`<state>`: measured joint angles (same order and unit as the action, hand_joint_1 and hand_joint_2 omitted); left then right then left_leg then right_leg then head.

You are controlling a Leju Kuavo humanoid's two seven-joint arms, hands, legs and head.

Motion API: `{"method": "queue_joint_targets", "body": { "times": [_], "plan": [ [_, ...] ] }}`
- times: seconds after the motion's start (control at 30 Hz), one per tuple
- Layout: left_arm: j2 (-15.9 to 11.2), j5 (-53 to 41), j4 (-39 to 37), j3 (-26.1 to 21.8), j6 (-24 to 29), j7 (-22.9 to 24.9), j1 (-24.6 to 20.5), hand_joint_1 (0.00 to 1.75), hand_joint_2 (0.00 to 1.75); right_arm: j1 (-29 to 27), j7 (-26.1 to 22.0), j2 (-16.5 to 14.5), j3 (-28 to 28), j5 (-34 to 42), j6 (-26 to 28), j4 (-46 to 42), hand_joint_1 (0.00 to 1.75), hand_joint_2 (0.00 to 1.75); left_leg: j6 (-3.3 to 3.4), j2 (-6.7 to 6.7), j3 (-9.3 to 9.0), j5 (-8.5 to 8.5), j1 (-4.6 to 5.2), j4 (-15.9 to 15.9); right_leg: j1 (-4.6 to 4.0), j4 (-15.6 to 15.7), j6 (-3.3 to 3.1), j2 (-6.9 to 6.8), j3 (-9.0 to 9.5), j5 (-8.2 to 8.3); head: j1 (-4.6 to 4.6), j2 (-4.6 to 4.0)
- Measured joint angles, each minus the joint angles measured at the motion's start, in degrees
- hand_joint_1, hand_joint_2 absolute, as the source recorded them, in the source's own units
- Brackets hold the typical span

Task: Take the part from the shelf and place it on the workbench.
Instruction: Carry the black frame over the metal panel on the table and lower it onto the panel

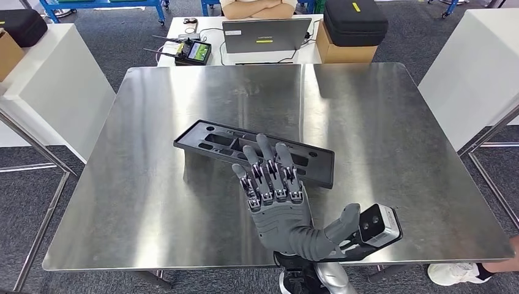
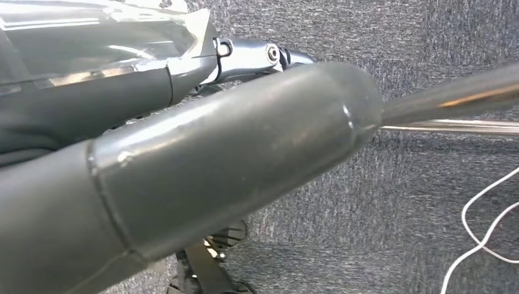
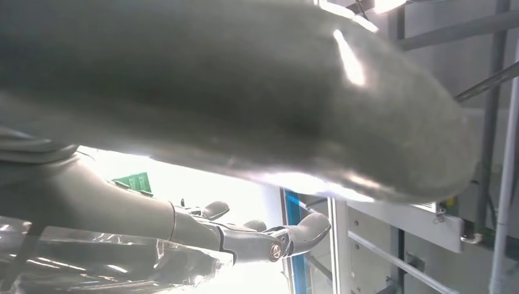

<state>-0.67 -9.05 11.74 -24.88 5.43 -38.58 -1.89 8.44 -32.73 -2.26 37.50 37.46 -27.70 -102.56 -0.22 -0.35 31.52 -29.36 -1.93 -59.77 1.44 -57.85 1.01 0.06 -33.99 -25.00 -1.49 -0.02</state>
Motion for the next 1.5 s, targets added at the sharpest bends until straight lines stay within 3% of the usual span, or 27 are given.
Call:
{"method": "queue_joint_targets", "body": {
  "times": [0.07,0.13,0.2,0.3,0.33,0.37,0.4,0.47,0.53,0.63,0.67,0.7,0.77,0.8,0.83,0.87,0.9,0.97,1.03,1.17,1.23,1.3,1.33,1.37,1.4,1.43,1.5],
  "plan": [
    [0.0,0.0,0.0,0.0,-0.2,0.0,0.0,0.0,0.0,0.3,0.2,0.0,0.0,0.4,0.1,0.4,0.0,0.0,0.55,-0.27,-0.27,0.38,0.49,1.3,-0.24,0.2,0.8,0.01,-0.07,0.39,0.18,0.0],
    [0.0,0.0,0.0,0.0,-0.5,0.0,-0.1,0.0,0.0,0.5,0.2,0.0,0.0,0.6,0.1,0.7,0.0,0.0,1.65,-0.25,-0.01,1.08,0.79,1.5,-0.23,0.3,1.55,0.0,-0.4,0.49,0.28,0.01],
    [0.0,-0.1,0.0,0.0,-0.6,0.0,-0.1,0.0,0.0,0.7,0.3,0.0,-0.1,0.6,0.1,1.0,0.0,0.0,2.92,-0.14,0.46,1.94,0.92,1.8,-0.29,-2.9,1.24,-0.02,-2.0,-1.94,0.44,0.01],
    [0.0,-0.3,0.0,-0.1,-0.6,0.0,-0.1,0.0,0.0,0.8,0.3,0.1,-0.1,0.7,0.1,1.5,0.0,0.0,3.94,-0.03,1.57,2.78,1.42,1.8,-0.39,-14.0,-0.01,-0.04,-6.01,-8.03,0.63,0.0],
    [0.0,-0.4,0.0,-0.1,-0.6,0.0,-0.1,0.0,0.0,0.7,0.3,0.2,-0.1,0.7,0.1,1.6,0.0,0.0,4.09,-0.02,1.93,3.04,1.63,1.8,-0.5,-16.1,0.02,-0.04,-6.3,-8.87,0.65,0.0],
    [0.0,-0.5,0.0,-0.1,-0.6,0.0,-0.1,0.0,0.0,0.7,0.4,0.2,-0.1,0.7,0.1,1.8,0.0,0.0,4.15,-0.05,2.22,3.29,1.85,1.8,-0.66,-15.9,0.22,-0.04,-5.47,-8.82,0.68,0.0],
    [0.0,-0.6,0.0,-0.1,-0.6,0.0,-0.1,0.0,0.0,0.7,0.4,0.2,-0.1,0.7,0.1,1.9,0.0,0.0,4.16,-0.09,2.4,3.5,2.06,1.8,-0.89,-13.4,0.44,-0.04,-3.38,-8.01,0.68,0.0],
    [0.1,-0.6,0.0,-0.1,-0.6,0.0,-0.1,0.0,0.0,0.8,0.5,0.2,-0.1,0.7,0.1,2.0,0.0,0.0,4.04,-0.18,2.58,3.84,2.42,1.8,-1.54,-4.8,0.3,-0.05,2.55,-5.86,0.67,0.01],
    [0.3,-0.6,0.0,-0.1,-0.6,0.0,-0.1,0.0,0.0,1.0,0.6,0.1,-0.1,0.7,0.1,2.0,0.0,0.0,3.66,-0.15,2.7,4.25,2.59,1.8,-2.05,0.7,-0.14,-0.17,5.87,-4.59,0.64,0.01],
    [0.3,-0.6,0.0,-0.1,-0.6,0.0,-0.1,0.0,0.0,1.1,0.6,0.0,-0.1,0.7,0.1,2.0,0.0,0.0,2.79,-0.09,3.0,4.64,2.5,1.6,-1.63,1.9,-0.74,-0.3,5.6,-3.79,0.7,0.0],
    [0.3,-0.6,0.0,-0.1,-0.6,0.0,-0.1,0.0,0.0,1.1,0.6,-0.1,-0.1,0.7,0.1,2.0,0.0,0.0,2.44,-0.08,3.35,3.91,2.41,1.0,-1.29,2.1,-1.12,-0.35,5.39,-3.44,0.65,0.0],
    [0.2,-0.6,0.0,-0.1,-0.6,0.0,-0.1,0.0,0.0,1.1,0.6,-0.1,-0.1,0.7,0.1,2.0,0.0,0.0,2.04,-0.09,4.02,2.24,2.25,-0.6,-0.95,2.3,-1.54,-0.42,5.13,-3.02,0.6,0.0],
    [0.2,-0.6,0.0,-0.1,-0.6,0.0,-0.1,0.0,0.0,1.1,0.6,-0.3,-0.1,0.7,0.1,2.1,0.0,0.0,1.1,-0.04,6.21,-2.84,1.69,-6.9,-0.83,2.3,-1.96,-0.58,4.49,-2.3,0.49,0.0],
    [0.2,-0.6,0.0,-0.1,-0.6,0.0,-0.1,0.0,0.0,1.1,0.6,-0.3,-0.1,0.7,0.1,2.1,0.0,0.0,0.64,-0.01,7.3,-4.91,1.37,-10.6,-0.84,2.2,-1.95,-0.66,4.07,-1.96,0.48,0.0],
    [0.2,-0.6,0.0,-0.1,-0.6,0.0,-0.1,0.0,0.0,1.0,0.6,-0.3,-0.1,0.7,0.1,2.2,0.0,0.0,0.25,0.04,7.81,-5.84,1.04,-13.2,-0.83,2.1,-1.83,-0.74,3.65,-1.7,0.49,0.0],
    [0.2,-0.6,0.0,-0.1,-0.6,0.0,-0.1,0.0,0.0,1.0,0.6,-0.3,-0.1,0.7,0.1,2.3,0.0,0.0,-0.1,0.1,7.37,-5.58,0.68,-13.8,-0.79,1.9,-1.68,-0.8,3.26,-1.47,0.47,0.0],
    [0.2,-0.6,0.0,-0.1,-0.6,0.0,-0.1,0.0,0.0,1.0,0.6,-0.3,-0.1,0.7,0.1,2.3,0.0,0.0,-0.43,0.17,5.76,-4.37,0.3,-12.1,-0.7,1.7,-1.51,-0.85,2.94,-1.32,0.47,0.0],
    [0.2,-0.7,0.0,-0.1,-0.5,0.0,-0.1,0.0,0.0,1.1,0.7,-0.3,-0.1,0.7,0.1,2.4,0.0,0.0,-1.15,0.26,0.48,-1.71,-0.32,-4.4,-0.65,1.2,-1.15,-0.91,2.37,-1.12,0.44,0.0],
    [0.2,-0.7,0.0,-0.1,-0.5,0.0,-0.2,0.0,0.0,1.1,0.8,-0.5,-0.1,0.8,0.1,2.4,0.0,0.0,-0.96,0.04,-2.4,-0.66,-0.34,0.7,-0.88,0.7,-0.56,-0.94,1.83,-0.77,0.41,0.0],
    [0.3,-0.9,0.0,-0.1,-0.4,0.0,-0.2,0.0,0.0,1.1,1.0,-0.6,-0.2,0.8,0.1,2.6,0.0,0.0,1.36,-0.07,-1.19,0.44,0.29,1.5,-1.03,0.2,1.11,-0.88,0.59,-0.35,0.66,0.0],
    [0.3,-1.0,0.0,-0.1,-0.3,0.0,-0.2,0.0,0.0,1.0,1.1,-0.5,-0.3,0.8,0.1,2.7,0.0,0.0,2.8,0.08,-0.07,1.55,0.53,1.8,-0.94,-3.8,0.69,-0.76,-1.5,-3.51,0.85,0.0],
    [0.3,-1.2,0.0,-0.2,-0.3,0.0,-0.2,0.0,0.0,0.9,1.1,-0.3,-0.5,0.7,0.0,3.0,0.0,0.0,3.54,0.15,1.32,2.57,0.96,1.7,-0.88,-11.4,-0.14,-0.61,-4.18,-7.99,1.01,0.0],
    [0.3,-1.3,0.0,-0.2,-0.4,0.0,-0.2,0.0,0.0,0.8,1.0,-0.2,-0.6,0.7,0.0,3.1,0.0,0.0,3.67,0.16,2.03,3.09,1.16,1.7,-0.88,-14.6,-0.18,-0.54,-4.93,-9.34,1.02,0.0],
    [0.3,-1.5,0.0,-0.1,-0.5,0.0,-0.2,0.0,0.0,0.7,1.0,-0.1,-0.7,0.6,0.0,3.2,0.0,0.0,3.71,0.17,2.7,3.6,1.33,1.7,-0.9,-16.0,0.02,-0.48,-4.8,-9.73,1.02,0.01],
    [0.3,-1.6,0.0,-0.1,-0.6,0.0,-0.2,0.0,0.0,0.5,0.9,0.0,-0.8,0.5,0.0,3.4,0.0,0.0,3.71,0.15,3.32,4.1,1.47,1.7,-0.96,-15.4,0.38,-0.43,-3.57,-9.19,1.03,0.01],
    [0.3,-1.8,0.0,-0.1,-0.8,0.0,-0.2,0.0,0.0,0.4,0.8,0.1,-0.9,0.3,0.0,3.4,0.0,0.0,3.66,0.13,3.85,4.56,1.58,1.7,-1.07,-12.6,0.72,-0.39,-1.25,-8.09,1.03,0.01],
    [0.3,-2.0,0.0,-0.1,-1.0,0.0,-0.2,0.0,0.0,0.4,0.7,0.1,-1.2,0.1,0.0,3.5,0.0,0.0,3.35,0.07,4.61,5.46,1.78,1.6,-1.5,-3.8,0.74,-0.35,4.93,-6.39,1.05,0.0]
  ]
}}
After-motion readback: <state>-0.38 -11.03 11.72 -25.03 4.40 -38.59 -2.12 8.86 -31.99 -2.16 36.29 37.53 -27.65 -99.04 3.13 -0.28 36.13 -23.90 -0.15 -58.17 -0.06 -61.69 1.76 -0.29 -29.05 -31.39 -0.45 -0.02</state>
